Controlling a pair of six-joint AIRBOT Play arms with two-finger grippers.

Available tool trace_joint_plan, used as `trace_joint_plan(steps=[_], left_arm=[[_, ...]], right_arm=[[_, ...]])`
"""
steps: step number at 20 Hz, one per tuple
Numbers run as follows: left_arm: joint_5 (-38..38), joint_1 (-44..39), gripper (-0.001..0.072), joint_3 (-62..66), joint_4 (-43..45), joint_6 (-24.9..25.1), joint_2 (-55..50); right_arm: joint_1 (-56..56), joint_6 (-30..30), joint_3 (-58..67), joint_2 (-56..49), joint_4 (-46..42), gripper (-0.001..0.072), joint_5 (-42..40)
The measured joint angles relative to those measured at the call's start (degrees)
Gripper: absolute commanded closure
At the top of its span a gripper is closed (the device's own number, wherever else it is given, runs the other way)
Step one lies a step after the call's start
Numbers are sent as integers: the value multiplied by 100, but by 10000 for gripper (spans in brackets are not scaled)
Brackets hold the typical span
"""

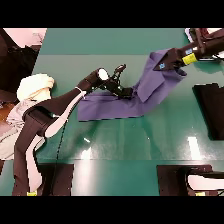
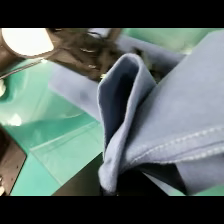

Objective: Fold the shirts.

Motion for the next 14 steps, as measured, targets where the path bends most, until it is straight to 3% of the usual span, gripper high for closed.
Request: trace_joint_plan(steps=[7,14], left_arm=[[-284,295,685,42,125,28,284],[-962,1591,684,66,909,57,1633]], right_arm=[[308,120,232,-151,-9,698,-31],[608,50,256,-166,-2,698,-417]])
